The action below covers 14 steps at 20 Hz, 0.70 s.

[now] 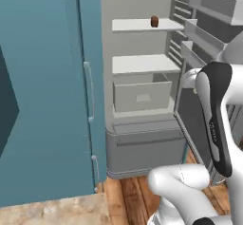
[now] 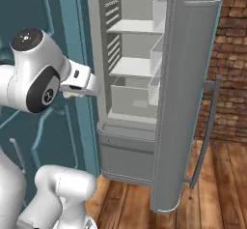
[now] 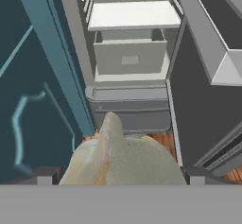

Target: Retrieve the bottle and the shaker from the cabinet and place them next to the mixing bowl on the counter. Then add garlic from the fridge to the mixing bowl.

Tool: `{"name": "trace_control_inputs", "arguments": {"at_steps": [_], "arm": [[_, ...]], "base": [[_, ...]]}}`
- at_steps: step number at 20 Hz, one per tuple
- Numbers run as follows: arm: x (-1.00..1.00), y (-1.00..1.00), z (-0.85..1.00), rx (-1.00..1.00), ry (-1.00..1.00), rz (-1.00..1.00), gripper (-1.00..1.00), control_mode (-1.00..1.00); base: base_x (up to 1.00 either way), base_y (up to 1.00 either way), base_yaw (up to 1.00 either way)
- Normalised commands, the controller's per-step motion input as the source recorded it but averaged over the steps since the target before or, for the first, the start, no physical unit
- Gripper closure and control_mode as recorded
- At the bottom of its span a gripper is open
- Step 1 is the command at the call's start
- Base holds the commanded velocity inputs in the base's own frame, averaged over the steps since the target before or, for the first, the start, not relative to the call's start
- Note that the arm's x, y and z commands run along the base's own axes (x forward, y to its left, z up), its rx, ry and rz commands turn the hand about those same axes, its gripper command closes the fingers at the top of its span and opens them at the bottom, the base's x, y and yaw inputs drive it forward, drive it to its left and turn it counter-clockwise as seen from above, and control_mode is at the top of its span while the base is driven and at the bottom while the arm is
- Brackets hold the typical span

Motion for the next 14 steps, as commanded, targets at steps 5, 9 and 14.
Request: {"name": "trace_control_inputs", "arguments": {"at_steps": [5, 9, 14], "arm": [[0.00, 0.00, 0.00, 0.00, 0.00, 0.00, 1.00, 1.00], [0.00, 0.00, 0.00, 0.00, 0.00, 0.00, 1.00, 1.00], [0.00, 0.00, 0.00, 0.00, 0.00, 0.00, 1.00, 1.00]], "base": [[-1.00, -0.42, 0.62], [-1.00, -0.49, 0.65], [-1.00, -0.63, 0.62]]}}
